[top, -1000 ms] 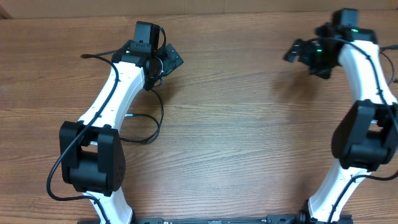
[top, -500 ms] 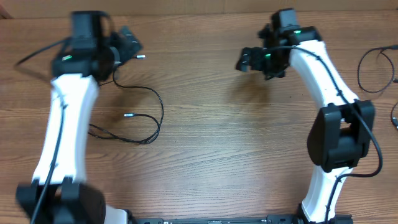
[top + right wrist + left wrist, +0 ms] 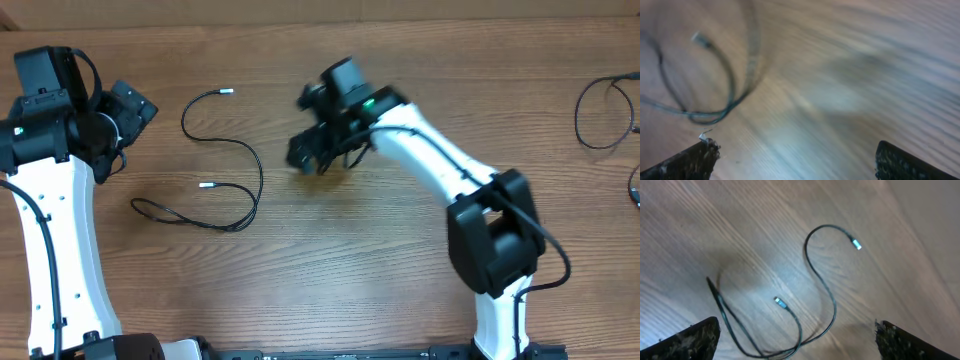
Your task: Untangle cables
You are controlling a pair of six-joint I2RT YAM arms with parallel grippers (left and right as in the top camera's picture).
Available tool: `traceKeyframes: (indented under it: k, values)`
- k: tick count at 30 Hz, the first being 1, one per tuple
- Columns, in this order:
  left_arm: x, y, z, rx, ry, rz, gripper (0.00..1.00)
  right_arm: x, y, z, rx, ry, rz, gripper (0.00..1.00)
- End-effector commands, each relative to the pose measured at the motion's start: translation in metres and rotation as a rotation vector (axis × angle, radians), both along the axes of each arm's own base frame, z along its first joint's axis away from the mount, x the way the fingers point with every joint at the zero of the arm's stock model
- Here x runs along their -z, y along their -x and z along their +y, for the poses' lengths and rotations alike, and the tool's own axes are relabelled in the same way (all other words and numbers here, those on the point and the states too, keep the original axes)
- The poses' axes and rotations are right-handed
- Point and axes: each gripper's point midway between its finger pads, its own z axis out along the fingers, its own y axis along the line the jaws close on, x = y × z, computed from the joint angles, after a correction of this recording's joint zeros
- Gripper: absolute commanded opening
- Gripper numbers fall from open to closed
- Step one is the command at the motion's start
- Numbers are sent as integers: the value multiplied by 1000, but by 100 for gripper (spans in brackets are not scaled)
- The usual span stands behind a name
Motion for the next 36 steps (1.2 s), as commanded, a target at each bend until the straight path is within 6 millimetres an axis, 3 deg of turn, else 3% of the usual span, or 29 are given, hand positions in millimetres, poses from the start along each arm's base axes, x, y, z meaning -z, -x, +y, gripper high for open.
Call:
traceKeyframes:
  k: [1, 8, 15, 27, 32, 36]
  values:
    - [-7, 2, 2, 13, -25, -13, 100, -5, 24, 30, -142, -11, -71, 100]
    - [-7, 2, 2, 13, -25, -13, 100, 13, 41, 70, -201, 71, -221, 100]
    - [-7, 2, 2, 13, -25, -13, 99, 38, 41, 92, -204, 150, -328, 100]
    - [-7, 1, 2, 13, -25, -13, 100, 98, 51, 89, -231, 222, -252, 100]
    - [-7, 2, 2, 13, -25, -13, 100, 106, 54, 86, -225, 235, -231, 100]
    - [-7, 1, 2, 13, -25, -13, 99, 106, 53, 87, -225, 233, -234, 93]
